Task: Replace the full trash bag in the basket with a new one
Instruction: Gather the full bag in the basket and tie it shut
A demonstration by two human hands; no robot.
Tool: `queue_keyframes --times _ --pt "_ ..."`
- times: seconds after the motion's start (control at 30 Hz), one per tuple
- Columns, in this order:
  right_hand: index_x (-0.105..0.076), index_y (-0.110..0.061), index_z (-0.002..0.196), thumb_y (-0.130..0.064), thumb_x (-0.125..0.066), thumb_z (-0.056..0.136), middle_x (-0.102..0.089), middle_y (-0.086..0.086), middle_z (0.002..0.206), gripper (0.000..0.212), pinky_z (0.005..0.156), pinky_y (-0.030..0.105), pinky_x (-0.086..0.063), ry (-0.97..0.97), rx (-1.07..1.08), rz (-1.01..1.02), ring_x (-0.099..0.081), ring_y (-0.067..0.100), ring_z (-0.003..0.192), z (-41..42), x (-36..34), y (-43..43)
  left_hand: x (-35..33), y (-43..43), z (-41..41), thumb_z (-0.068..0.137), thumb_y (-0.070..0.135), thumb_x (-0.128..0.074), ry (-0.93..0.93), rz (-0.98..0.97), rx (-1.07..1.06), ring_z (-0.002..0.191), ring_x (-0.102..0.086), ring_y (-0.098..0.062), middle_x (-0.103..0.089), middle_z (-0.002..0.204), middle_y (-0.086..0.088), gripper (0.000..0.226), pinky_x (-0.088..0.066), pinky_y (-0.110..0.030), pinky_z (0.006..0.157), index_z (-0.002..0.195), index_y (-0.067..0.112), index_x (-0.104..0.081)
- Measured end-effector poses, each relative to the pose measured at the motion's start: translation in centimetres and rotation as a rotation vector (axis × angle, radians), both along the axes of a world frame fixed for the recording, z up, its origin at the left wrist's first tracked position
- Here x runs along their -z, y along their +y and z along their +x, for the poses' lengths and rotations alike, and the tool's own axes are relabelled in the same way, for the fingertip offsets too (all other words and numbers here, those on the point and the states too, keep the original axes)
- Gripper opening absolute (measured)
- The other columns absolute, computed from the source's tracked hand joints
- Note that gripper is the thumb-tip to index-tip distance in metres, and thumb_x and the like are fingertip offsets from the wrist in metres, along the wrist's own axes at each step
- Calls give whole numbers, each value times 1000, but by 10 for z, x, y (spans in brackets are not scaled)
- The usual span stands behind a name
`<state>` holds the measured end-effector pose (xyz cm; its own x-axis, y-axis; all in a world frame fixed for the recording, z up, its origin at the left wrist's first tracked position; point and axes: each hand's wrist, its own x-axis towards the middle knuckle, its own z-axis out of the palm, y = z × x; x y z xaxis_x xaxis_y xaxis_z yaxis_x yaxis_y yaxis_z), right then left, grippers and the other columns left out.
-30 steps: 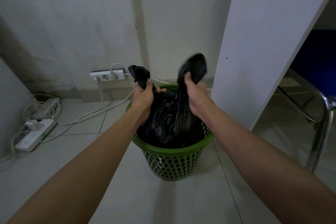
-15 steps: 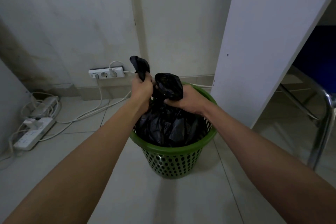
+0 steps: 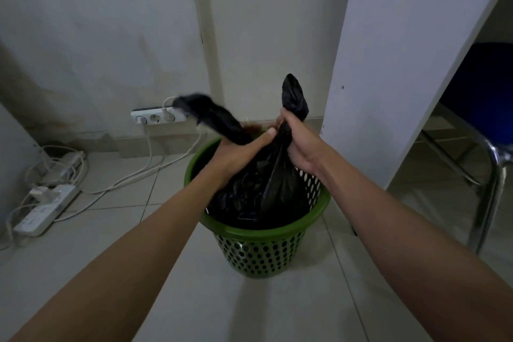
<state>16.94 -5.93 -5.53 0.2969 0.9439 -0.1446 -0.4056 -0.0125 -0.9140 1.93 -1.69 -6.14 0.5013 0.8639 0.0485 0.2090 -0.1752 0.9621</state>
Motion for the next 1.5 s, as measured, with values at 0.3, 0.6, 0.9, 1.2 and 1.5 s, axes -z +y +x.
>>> queue_keyframes --times 0.3,0.6,0.9,1.2,1.5 --pt "-40 -21 65 -33 -41 105 -48 -2 75 41 69 29 -36 -238 162 -49 -43 13 74 -1 -10 5 0 -8 19 71 -2 -78 -141 -97 -66 69 -70 -14 -74 71 -3 14 -56 -29 70 74 11 -75" --pt "-37 -21 70 -33 -40 107 -29 -6 52 39 49 24 -34 -24 113 24 -34 11 46 -4 -12 0 6 -9 13 88 15 -60 69 -161 -14 68 -51 -18 -52 71 -7 13 -38 -30 62 77 12 -54" --pt "-61 -12 101 -34 -39 106 -64 4 98 31 94 38 -48 -888 34 165 -60 17 95 -10 -27 -5 -16 16 11 95 8 -47 153 2 -115 70 -51 -19 -52 74 -7 14 -37 -28 56 84 10 -54" --pt "-54 -20 105 -28 -36 108 -65 -5 100 21 122 46 -19 -1313 -27 155 -60 23 120 -13 -37 0 -40 14 13 96 10 -52 583 319 196 120 -59 -31 -63 127 -18 43 -37 -21 82 138 5 -52" --pt "-42 -17 115 -36 -75 88 -64 9 113 46 85 37 -57 -718 243 -84 -66 21 99 6 -13 9 -40 18 -8 92 7 -68 228 49 257 82 -70 -18 -72 92 -6 19 -56 -23 71 111 7 -65"
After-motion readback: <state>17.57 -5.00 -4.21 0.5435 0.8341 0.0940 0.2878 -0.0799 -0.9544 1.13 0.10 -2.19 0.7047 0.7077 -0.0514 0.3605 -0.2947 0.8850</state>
